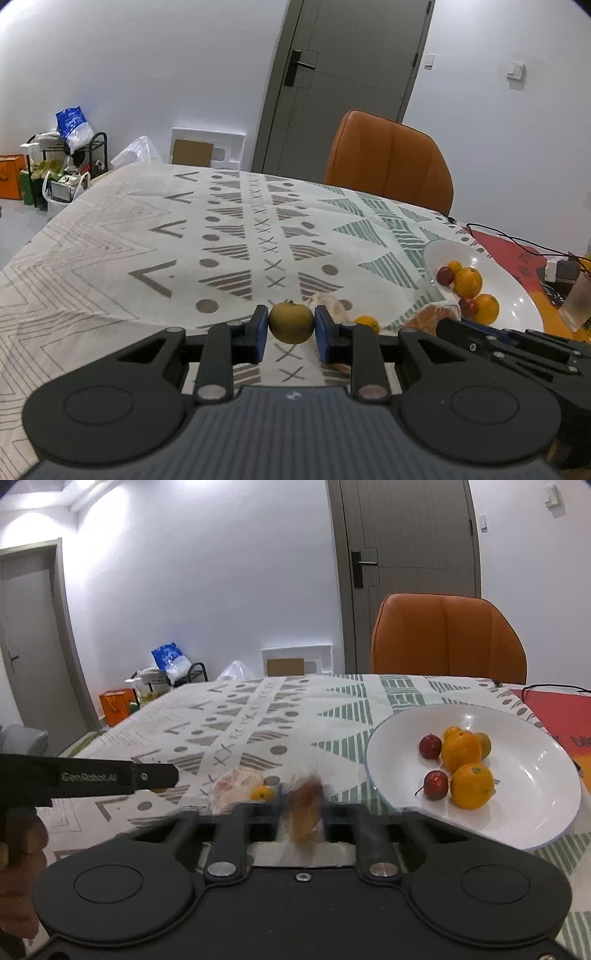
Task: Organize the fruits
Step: 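Carry the pomelo piece into the plate and open the right tool while the left tool releases the pear there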
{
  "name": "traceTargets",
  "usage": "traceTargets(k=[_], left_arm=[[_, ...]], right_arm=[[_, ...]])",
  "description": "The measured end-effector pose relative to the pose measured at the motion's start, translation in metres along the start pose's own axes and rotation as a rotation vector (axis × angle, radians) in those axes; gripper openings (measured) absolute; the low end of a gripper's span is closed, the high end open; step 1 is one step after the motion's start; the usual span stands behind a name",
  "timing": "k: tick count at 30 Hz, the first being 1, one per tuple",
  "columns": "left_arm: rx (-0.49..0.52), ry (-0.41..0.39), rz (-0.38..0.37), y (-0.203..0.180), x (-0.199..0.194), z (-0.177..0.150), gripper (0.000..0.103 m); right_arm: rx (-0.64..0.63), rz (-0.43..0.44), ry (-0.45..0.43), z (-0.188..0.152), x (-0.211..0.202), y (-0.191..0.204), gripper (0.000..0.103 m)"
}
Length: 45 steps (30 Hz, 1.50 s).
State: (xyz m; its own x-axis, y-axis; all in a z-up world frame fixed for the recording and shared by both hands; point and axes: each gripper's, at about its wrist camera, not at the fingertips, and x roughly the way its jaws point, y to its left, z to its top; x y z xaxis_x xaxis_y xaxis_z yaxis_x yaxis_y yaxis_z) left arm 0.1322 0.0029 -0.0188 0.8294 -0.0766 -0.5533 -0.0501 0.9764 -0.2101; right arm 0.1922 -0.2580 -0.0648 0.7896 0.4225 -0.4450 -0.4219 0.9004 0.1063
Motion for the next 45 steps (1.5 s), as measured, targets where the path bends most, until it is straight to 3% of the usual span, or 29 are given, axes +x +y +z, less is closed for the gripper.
traceTargets(k=[14,25,45], left_arm=[[0.049,-0.015,-0.024,-0.031,0.002,0.005,0.026],[0.088,-0.017,-0.076,-0.063,0.015,0.011,0.026],[0.135,0.021,-0.152,-0.107,0.045,0.010,0.026]], right_arm=[[0.059,0.024,-0.071,0.008,-0.020,-0.029,0.008],[0.100,-0.041,-0.125,0.015,-0.041,-0.062,0.008],[0.197,-0.158,-0.080,0.003,-0.042,-0.122,0.008]])
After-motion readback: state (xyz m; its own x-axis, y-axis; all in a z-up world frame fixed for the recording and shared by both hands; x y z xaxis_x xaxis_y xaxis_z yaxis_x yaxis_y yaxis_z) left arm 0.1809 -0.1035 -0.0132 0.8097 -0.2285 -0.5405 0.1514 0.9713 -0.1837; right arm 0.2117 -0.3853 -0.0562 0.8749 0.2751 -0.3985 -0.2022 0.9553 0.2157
